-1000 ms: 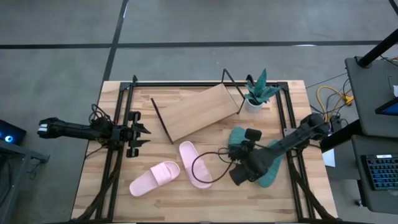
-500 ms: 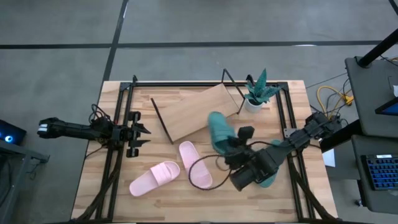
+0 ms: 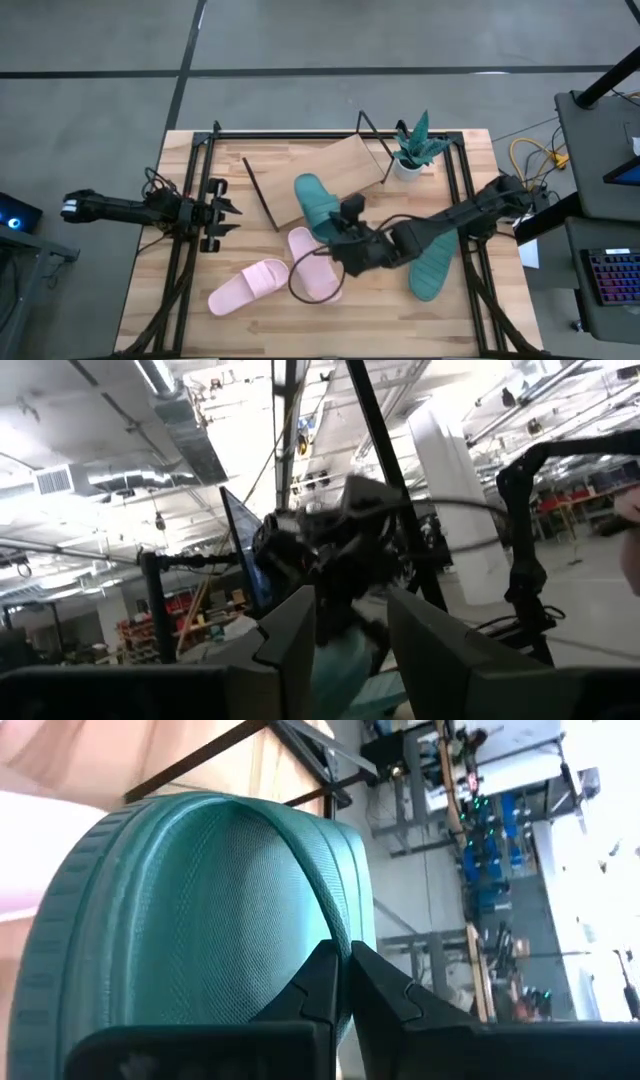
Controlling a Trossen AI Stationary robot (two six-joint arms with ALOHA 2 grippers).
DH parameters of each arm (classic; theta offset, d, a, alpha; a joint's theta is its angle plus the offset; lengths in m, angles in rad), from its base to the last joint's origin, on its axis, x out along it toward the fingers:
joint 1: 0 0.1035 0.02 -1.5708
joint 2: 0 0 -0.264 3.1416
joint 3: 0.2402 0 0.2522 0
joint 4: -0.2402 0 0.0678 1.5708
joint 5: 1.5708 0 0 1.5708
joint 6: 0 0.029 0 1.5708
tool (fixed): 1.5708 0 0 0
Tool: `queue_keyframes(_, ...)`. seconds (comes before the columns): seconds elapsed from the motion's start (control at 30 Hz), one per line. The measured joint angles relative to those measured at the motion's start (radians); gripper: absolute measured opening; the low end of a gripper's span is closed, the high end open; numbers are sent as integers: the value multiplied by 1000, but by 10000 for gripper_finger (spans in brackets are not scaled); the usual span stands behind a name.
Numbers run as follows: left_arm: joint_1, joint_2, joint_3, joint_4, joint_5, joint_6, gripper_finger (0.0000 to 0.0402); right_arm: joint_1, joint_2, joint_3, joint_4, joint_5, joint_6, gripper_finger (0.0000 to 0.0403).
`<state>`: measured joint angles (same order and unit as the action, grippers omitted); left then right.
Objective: Pick and place slides into the shelf
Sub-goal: Put the left green slide on the shelf
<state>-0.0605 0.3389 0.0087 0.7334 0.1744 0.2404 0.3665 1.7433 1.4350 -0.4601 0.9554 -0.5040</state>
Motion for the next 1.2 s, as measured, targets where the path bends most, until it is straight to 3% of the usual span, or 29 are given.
queue_keyframes(0.27,0,-45,1,-74,-68,-2,114,-81,0,-152,421,-146,-319,11)
queue_keyframes(0.63,0,-80,1,-98,-78,-2,114,-202,0,-286,713,-310,-453,11)
queue_keyframes(0.9,0,-80,1,-99,-78,0,114,-225,70,-292,811,-303,-544,11)
queue_keyframes(1.2,0,-79,1,-100,-78,0,114,-259,171,-205,819,-245,-575,11)
